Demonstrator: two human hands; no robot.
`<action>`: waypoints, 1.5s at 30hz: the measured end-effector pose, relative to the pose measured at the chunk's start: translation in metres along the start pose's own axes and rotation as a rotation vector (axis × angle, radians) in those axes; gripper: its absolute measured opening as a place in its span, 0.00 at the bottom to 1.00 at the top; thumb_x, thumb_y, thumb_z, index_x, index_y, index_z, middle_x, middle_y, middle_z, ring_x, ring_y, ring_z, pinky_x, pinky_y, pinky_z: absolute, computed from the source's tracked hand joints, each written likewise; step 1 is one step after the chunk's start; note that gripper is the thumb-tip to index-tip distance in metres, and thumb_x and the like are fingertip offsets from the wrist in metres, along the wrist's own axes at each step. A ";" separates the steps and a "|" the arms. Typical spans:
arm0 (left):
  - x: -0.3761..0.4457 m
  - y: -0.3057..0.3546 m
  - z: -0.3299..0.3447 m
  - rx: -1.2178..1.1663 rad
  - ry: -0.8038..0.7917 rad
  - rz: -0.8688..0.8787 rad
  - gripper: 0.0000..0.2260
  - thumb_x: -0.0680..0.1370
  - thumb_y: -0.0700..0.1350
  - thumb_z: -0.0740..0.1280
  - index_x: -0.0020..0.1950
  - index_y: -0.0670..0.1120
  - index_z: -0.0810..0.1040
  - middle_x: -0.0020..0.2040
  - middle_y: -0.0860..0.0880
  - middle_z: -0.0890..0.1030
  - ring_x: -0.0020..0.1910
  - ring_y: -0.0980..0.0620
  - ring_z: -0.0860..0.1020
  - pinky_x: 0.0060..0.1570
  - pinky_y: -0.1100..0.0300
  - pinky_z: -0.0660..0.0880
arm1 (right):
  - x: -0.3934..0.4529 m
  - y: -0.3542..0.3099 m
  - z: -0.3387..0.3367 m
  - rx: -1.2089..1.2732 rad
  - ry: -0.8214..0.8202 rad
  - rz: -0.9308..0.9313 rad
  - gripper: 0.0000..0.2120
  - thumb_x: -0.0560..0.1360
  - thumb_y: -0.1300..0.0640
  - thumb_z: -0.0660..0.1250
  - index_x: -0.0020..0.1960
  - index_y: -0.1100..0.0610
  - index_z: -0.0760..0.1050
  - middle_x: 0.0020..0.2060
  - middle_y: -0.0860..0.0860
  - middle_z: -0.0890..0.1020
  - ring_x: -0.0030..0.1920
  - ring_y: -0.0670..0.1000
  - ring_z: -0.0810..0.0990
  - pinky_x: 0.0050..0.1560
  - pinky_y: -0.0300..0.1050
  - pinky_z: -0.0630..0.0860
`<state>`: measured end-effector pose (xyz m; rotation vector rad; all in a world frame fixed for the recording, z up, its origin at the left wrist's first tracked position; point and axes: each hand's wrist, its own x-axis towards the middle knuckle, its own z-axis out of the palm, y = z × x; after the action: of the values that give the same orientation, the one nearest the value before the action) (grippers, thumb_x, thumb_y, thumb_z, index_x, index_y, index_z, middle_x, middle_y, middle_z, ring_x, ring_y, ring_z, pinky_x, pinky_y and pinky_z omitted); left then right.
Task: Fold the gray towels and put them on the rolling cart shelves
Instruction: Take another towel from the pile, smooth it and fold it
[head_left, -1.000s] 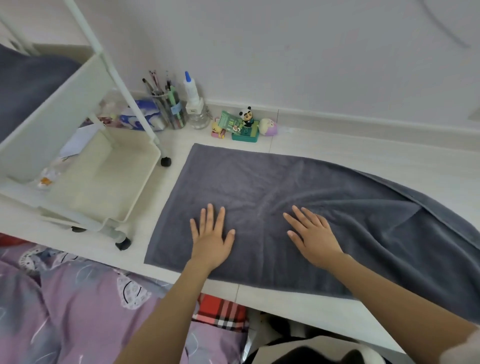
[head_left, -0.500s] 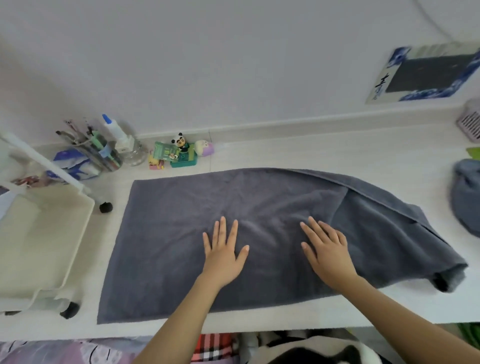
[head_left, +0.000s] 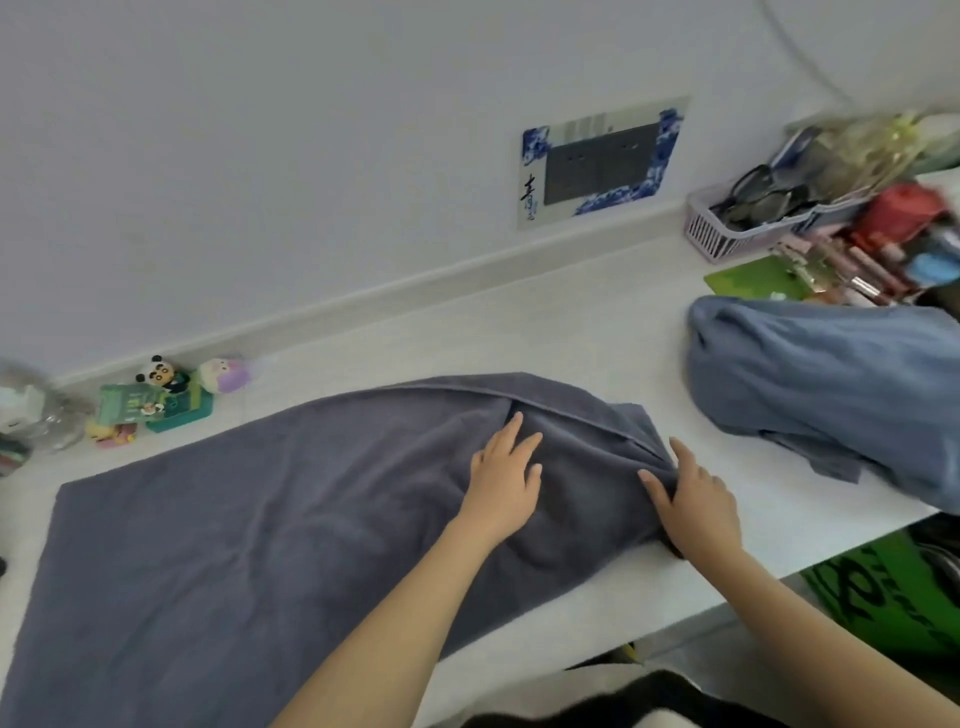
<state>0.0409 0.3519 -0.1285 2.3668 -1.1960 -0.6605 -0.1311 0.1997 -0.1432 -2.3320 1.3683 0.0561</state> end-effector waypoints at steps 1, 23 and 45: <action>0.011 0.014 0.005 -0.043 -0.016 0.017 0.20 0.83 0.46 0.54 0.76 0.50 0.61 0.79 0.53 0.48 0.76 0.53 0.49 0.72 0.52 0.49 | 0.005 0.008 -0.002 0.037 -0.028 -0.019 0.32 0.76 0.40 0.58 0.74 0.56 0.60 0.61 0.59 0.76 0.59 0.62 0.74 0.57 0.54 0.71; 0.119 0.120 -0.025 -0.506 -0.118 -0.064 0.09 0.75 0.47 0.70 0.34 0.53 0.80 0.33 0.58 0.81 0.36 0.62 0.77 0.42 0.63 0.72 | 0.080 0.045 -0.094 0.631 -0.531 -0.381 0.20 0.76 0.43 0.62 0.39 0.60 0.74 0.30 0.50 0.73 0.33 0.44 0.70 0.37 0.42 0.65; 0.246 0.164 -0.062 -0.312 0.521 -0.320 0.13 0.80 0.55 0.58 0.44 0.50 0.77 0.47 0.52 0.79 0.50 0.48 0.76 0.59 0.50 0.65 | 0.257 0.044 -0.245 1.042 -0.061 -0.101 0.22 0.70 0.57 0.74 0.63 0.58 0.76 0.46 0.53 0.82 0.46 0.52 0.81 0.56 0.49 0.78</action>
<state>0.1012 0.0680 -0.0446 2.2715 -0.4633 -0.2635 -0.0812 -0.1242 -0.0002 -1.4798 0.8976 -0.4924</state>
